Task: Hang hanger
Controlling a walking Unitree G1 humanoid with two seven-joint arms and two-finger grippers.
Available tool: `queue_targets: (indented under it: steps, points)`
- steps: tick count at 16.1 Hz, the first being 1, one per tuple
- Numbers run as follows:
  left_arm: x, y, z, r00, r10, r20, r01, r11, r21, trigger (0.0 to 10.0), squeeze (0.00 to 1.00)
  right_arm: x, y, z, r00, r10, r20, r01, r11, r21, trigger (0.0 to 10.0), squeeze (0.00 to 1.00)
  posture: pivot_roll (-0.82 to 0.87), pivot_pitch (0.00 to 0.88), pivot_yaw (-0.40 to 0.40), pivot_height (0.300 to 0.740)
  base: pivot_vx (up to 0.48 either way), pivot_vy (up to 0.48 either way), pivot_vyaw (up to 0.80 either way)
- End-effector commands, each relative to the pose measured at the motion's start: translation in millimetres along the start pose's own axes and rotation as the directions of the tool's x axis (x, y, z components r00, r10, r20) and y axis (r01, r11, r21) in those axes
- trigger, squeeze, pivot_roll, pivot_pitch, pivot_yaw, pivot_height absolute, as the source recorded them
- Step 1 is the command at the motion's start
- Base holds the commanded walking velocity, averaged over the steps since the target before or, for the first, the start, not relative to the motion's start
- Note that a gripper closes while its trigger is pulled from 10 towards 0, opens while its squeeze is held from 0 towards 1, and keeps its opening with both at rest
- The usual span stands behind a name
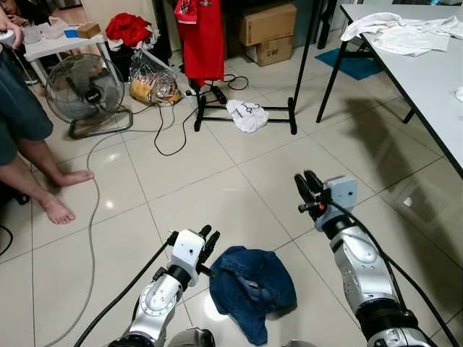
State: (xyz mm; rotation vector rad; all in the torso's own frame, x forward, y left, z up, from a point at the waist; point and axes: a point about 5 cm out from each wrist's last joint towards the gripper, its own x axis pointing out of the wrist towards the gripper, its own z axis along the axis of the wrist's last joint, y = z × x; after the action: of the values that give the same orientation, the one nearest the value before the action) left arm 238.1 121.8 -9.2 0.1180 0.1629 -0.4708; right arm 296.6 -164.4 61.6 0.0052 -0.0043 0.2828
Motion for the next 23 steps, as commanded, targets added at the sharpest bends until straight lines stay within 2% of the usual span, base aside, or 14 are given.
queue_targets:
  steps: [1,5,9,10,11,13,15,16,17,18,20,22,23]
  points:
    - [1.2,2.3,0,1.0,0.012,-0.007,-0.012,1.0,-0.015,10.0,0.0,0.5,-3.1,-6,0.999,-0.042,-0.032,0.041,0.999,-0.019,10.0,0.0,-0.09,0.025,0.069,0.74,0.0,0.0,0.0]
    - [1.2,2.1,-3,0.999,0.039,-0.021,-0.04,0.998,-0.056,10.0,0.0,-10.1,-9.6,-25,0.982,-0.147,-0.115,0.137,0.986,-0.091,10.0,0.0,-0.08,0.025,0.068,0.74,0.0,0.0,0.0]
    - [-1.0,7.5,-8,0.996,0.065,-0.058,-0.069,0.995,-0.074,10.0,0.0,-20.5,-15.2,-43,0.962,-0.209,-0.177,0.182,0.971,-0.158,10.0,0.0,-0.08,0.022,0.07,0.74,0.0,0.0,0.0]
    - [-1.5,8.4,-10,0.995,0.069,-0.069,-0.074,0.994,-0.076,10.0,0.0,-24.8,-15.5,-48,0.959,-0.199,-0.204,0.162,0.97,-0.183,10.0,0.0,-0.09,0.021,0.072,0.74,0.0,0.0,0.0]
    - [-1.9,8.8,-10,0.995,0.07,-0.077,-0.076,0.994,-0.073,10.0,0.0,-27.1,-15.1,-52,0.956,-0.186,-0.227,0.147,0.973,-0.176,10.0,0.0,-0.09,0.019,0.073,0.74,0.0,0.0,0.0]
    - [-5.5,8.4,-18,0.989,0.067,-0.131,-0.076,0.995,-0.063,10.0,0.0,-49.6,-6.9,-78,0.927,-0.039,-0.374,0.022,0.999,-0.05,10.0,0.0,-0.09,0.018,0.077,0.74,0.0,0.0,0.0]
    - [-8.2,8.1,-24,0.984,0.062,-0.169,-0.073,0.996,-0.06,10.0,0.0,-61.7,2.4,-91,0.896,0.079,-0.437,-0.075,0.997,0.026,10.0,0.0,-0.1,0.017,0.082,0.74,0.0,0.0,0.0]
    - [-13.9,7.9,-33,0.971,0.059,-0.232,-0.074,0.996,-0.055,10.0,0.0,-71.7,13.1,-101,0.846,0.201,-0.495,-0.173,0.98,0.102,10.0,0.0,-0.11,0.015,0.086,0.74,0.0,0.0,0.0]
    - [-17.9,8.4,-39,0.959,0.064,-0.275,-0.082,0.995,-0.055,10.0,0.0,-75.2,16.1,-105,0.823,0.237,-0.516,-0.207,0.972,0.115,10.0,0.0,-0.12,0.013,0.089,0.74,0.0,0.0,0.0]
    - [-22.2,8.4,-46,0.942,0.069,-0.328,-0.091,0.995,-0.05,10.0,0.0,-76.4,14.8,-107,0.81,0.234,-0.537,-0.208,0.972,0.111,10.0,0.0,-0.13,0.01,0.091,0.74,0.0,0.0,0.0]
    - [-24.0,6.1,-51,0.927,0.054,-0.37,-0.073,0.997,-0.038,10.0,0.0,-73.5,10.0,-106,0.806,0.196,-0.558,-0.184,0.98,0.078,10.0,0.0,-0.14,0.002,0.099,0.74,0.0,0.0,0.0]
    - [-25.0,5.5,-53,0.916,0.048,-0.398,-0.063,0.998,-0.024,10.0,0.0,-70.8,6.8,-105,0.81,0.178,-0.559,-0.147,0.984,0.101,10.0,0.0,-0.15,0.0,0.101,0.74,0.0,0.0,0.0]
    - [-28.8,6.5,-58,0.897,0.065,-0.437,-0.085,0.996,-0.026,10.0,0.0,-71.8,4.0,-107,0.805,0.159,-0.572,-0.113,0.987,0.114,10.0,0.0,-0.15,0.0,0.102,0.74,0.0,0.0,0.0]
